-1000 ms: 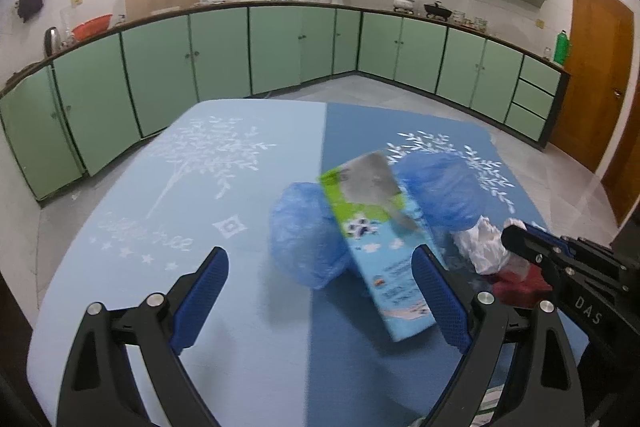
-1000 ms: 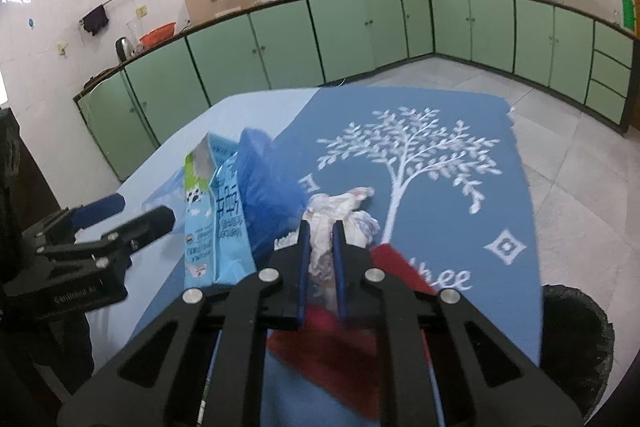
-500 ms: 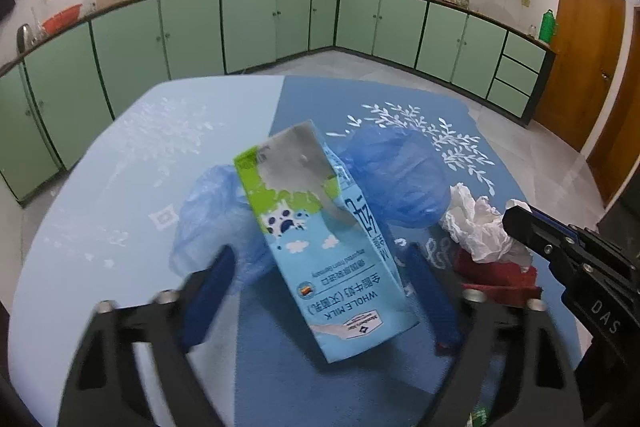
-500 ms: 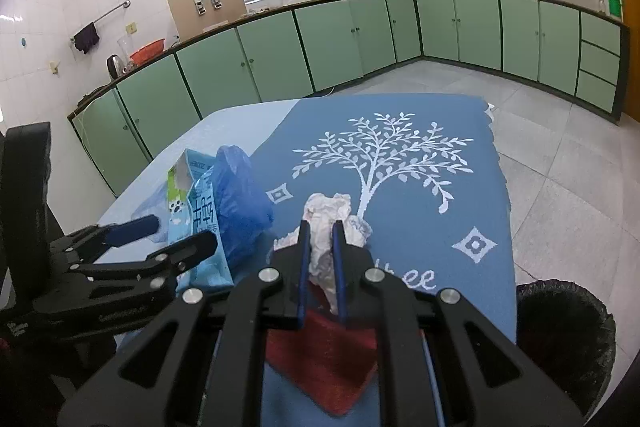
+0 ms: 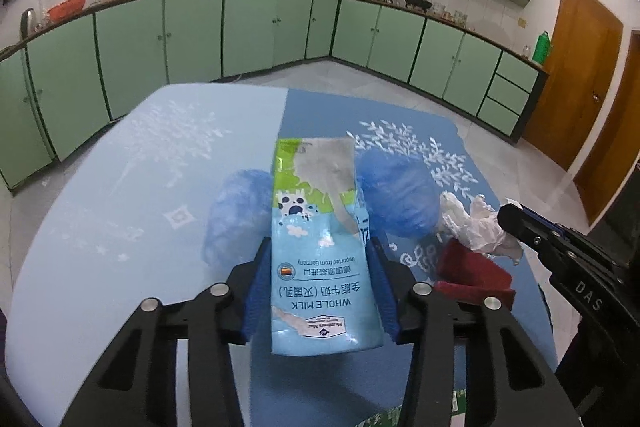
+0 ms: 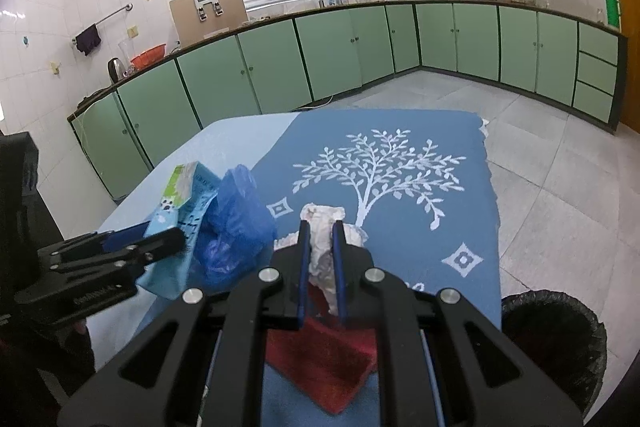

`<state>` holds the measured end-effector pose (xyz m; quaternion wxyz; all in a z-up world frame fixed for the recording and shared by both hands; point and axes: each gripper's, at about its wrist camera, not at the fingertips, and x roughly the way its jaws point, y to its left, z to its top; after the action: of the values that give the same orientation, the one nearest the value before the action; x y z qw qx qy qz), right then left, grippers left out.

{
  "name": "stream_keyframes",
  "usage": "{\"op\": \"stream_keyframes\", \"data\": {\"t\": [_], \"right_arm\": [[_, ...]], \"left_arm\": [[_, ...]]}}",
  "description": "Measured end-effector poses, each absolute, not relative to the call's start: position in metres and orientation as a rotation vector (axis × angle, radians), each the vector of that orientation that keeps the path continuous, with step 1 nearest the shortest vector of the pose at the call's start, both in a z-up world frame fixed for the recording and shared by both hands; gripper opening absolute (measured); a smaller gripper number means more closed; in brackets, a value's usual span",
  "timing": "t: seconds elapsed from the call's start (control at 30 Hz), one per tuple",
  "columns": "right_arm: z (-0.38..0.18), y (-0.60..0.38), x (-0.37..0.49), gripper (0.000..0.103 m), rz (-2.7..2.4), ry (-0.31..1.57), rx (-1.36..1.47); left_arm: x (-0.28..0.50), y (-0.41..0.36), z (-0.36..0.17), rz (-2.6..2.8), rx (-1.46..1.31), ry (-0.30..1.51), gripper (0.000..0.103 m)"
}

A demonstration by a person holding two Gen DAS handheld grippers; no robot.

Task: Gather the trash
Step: 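Carry the tissue and milk carton to the bin and release both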

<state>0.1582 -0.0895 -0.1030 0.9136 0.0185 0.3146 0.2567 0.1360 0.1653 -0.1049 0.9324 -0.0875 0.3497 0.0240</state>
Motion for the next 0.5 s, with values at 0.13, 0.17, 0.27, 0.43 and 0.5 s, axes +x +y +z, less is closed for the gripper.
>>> {"op": "stream_keyframes", "data": {"t": [0.13,0.17,0.27,0.43,0.5], "right_arm": [[-0.093,-0.091,0.154,0.01,0.52,0.628,0.029],[-0.091,-0.091,0.153,0.01,0.518,0.624,0.026],[-0.084,-0.094,0.149,0.01,0.512,0.609,0.022],[-0.074,-0.101,0.142,0.01,0.5,0.584,0.021],[-0.069,-0.105,0.138,0.01,0.494,0.575,0.024]], "left_arm": [[0.128,0.168,-0.095,0.053,-0.179,0.688,0.046],[0.127,0.168,-0.092,0.051,-0.176,0.679,0.045],[0.125,0.165,-0.084,0.038,-0.174,0.664,0.045],[0.124,0.153,-0.072,0.011,-0.162,0.638,0.045],[0.124,0.147,-0.067,-0.005,-0.156,0.628,0.045]]}}
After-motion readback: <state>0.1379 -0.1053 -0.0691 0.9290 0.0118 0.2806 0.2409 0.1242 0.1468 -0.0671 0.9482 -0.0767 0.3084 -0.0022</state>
